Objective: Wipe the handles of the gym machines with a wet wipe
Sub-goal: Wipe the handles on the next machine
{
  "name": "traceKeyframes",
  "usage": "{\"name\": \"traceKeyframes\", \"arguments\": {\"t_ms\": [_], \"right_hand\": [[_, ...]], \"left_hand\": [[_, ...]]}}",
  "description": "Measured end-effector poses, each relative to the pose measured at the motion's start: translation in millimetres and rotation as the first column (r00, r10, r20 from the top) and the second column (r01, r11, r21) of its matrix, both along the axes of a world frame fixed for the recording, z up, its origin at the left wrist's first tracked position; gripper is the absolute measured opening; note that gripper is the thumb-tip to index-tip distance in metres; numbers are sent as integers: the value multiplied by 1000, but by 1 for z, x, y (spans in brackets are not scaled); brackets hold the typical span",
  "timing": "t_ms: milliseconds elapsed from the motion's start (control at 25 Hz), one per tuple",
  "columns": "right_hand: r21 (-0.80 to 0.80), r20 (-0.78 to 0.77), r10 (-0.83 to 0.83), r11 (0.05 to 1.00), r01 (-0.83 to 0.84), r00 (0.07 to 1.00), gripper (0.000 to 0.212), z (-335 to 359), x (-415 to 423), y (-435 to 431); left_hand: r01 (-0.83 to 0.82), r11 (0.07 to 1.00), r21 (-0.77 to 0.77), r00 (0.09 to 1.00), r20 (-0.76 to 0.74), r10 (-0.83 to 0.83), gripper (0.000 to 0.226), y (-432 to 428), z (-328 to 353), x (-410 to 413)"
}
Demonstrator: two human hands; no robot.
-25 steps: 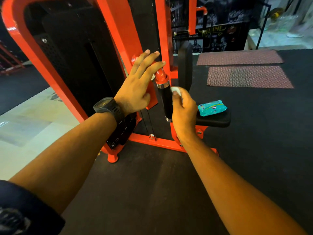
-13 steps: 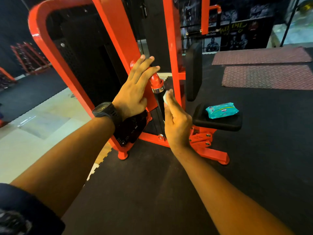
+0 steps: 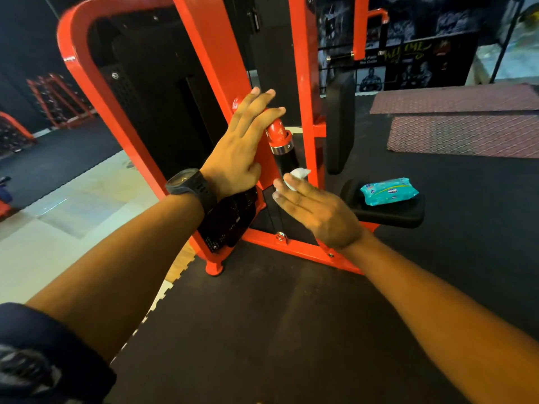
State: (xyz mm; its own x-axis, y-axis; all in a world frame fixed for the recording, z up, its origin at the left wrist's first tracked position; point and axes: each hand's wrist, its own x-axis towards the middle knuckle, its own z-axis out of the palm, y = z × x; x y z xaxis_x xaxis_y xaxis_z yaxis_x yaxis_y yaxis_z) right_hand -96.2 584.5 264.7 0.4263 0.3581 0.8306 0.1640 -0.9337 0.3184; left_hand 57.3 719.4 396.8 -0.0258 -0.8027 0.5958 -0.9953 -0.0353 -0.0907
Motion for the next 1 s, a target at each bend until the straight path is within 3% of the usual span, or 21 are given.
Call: {"name": "traceKeyframes", "arguments": {"t_ms": [200, 480, 640, 840, 1000], "right_hand": [[-254, -56, -123, 961, 105, 991, 33, 11, -3, -22], [-469, -116, -199, 875, 122, 973, 34, 40, -10, -34], [-568, -109, -229, 813, 128, 967, 33, 50, -5, -27], [-691, -177, -305, 716, 103, 936, 48, 56, -10, -17], [-758, -171, -365, 643, 114, 915, 37, 62, -8, -11]], "left_hand": [[51, 999, -18, 999, -2, -51, 90, -9, -1, 0], [86, 996, -17, 996, -5, -86, 91, -10, -2, 5], [70, 997, -11, 997, -19, -70, 92, -8, -2, 3], [68, 998, -3, 998, -14, -68, 95, -5, -3, 2], [56, 998, 16, 998, -9, -56, 98, -6, -2, 3]]}}
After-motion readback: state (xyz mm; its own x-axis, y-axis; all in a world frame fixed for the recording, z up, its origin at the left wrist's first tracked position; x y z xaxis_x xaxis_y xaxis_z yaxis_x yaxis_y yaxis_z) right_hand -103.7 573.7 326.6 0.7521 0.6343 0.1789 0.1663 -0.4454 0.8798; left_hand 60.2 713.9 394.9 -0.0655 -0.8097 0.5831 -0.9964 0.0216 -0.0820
